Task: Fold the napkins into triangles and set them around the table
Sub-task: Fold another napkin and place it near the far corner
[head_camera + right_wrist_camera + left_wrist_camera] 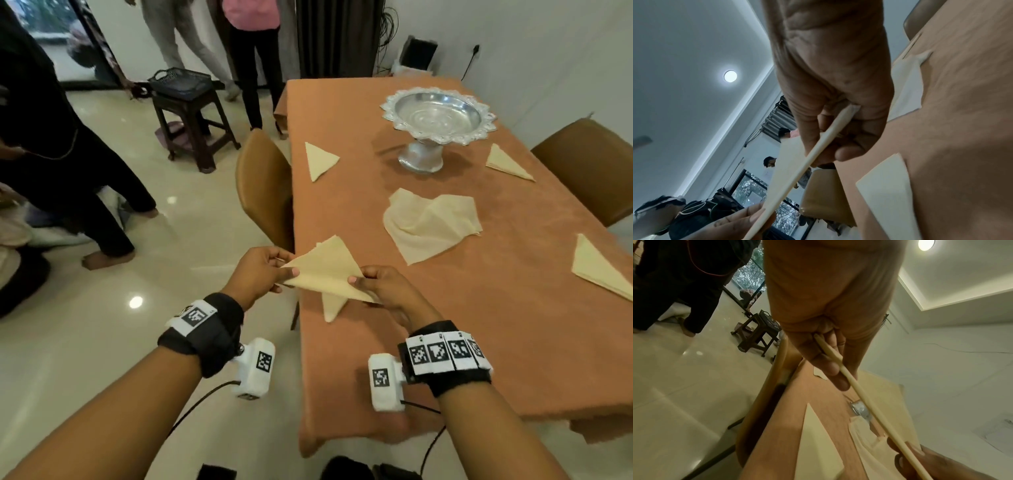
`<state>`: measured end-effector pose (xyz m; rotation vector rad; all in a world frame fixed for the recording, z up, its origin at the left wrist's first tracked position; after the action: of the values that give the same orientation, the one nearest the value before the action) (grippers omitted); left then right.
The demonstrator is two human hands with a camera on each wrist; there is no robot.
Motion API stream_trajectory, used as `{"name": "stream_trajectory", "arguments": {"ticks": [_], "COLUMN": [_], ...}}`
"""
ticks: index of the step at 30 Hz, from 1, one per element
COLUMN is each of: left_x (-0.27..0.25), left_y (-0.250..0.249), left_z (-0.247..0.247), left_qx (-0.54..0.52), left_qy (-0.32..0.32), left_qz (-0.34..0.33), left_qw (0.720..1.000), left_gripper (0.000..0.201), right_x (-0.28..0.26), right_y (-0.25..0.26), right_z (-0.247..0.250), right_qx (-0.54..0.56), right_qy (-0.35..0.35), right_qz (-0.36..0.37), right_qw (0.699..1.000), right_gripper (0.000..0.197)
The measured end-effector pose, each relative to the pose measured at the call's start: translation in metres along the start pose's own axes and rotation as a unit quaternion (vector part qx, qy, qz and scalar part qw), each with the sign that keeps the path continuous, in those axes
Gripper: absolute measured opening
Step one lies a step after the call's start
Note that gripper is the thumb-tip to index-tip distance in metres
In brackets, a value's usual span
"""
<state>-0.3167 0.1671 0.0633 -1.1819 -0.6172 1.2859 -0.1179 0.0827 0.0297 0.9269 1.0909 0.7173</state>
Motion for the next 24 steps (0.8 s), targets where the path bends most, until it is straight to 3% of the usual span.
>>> {"name": "stream_trajectory", "arguments": {"ticks": [10,17,24], "left_x": [0.164,0.308,0.459], "left_y": [-0.045,-0.097,-0.147], "left_z": [0.067,0.100,0.106], "left_qx": [0.022,0.024,-0.049], "left_qy": [0.058,0.078,0.088], "left_qz": [-0.053,-0.061,-0.023], "left_qw": [0.997,0.995,0.995], "left_gripper": [0.018,0.019,0.021], "right_x": [0.105,0.214,0.330], "right_y": [0.065,0.151,0.235], "right_z": [-0.051,-0.070,-0.064], "right_qx": [0.070,0.084,0.122], "right_qy": [-0.075,-0.119,-0.195], "right_qz": [0.009,-0.009,0.010], "right_qw": [0.995,0.989,0.973], "right_gripper": [0.002,0.009,0.016]}}
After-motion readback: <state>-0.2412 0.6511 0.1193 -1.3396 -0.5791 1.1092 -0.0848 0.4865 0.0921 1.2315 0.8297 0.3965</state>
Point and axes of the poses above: each hand's wrist, its own x-axis towards the middle knuckle, its own z-axis out of the back of the hand, y = z × x, the point moved 9 cm from there along x, towards the middle knuckle, and after that the axes turned 9 degrees about -y, right-handed, at the moved point
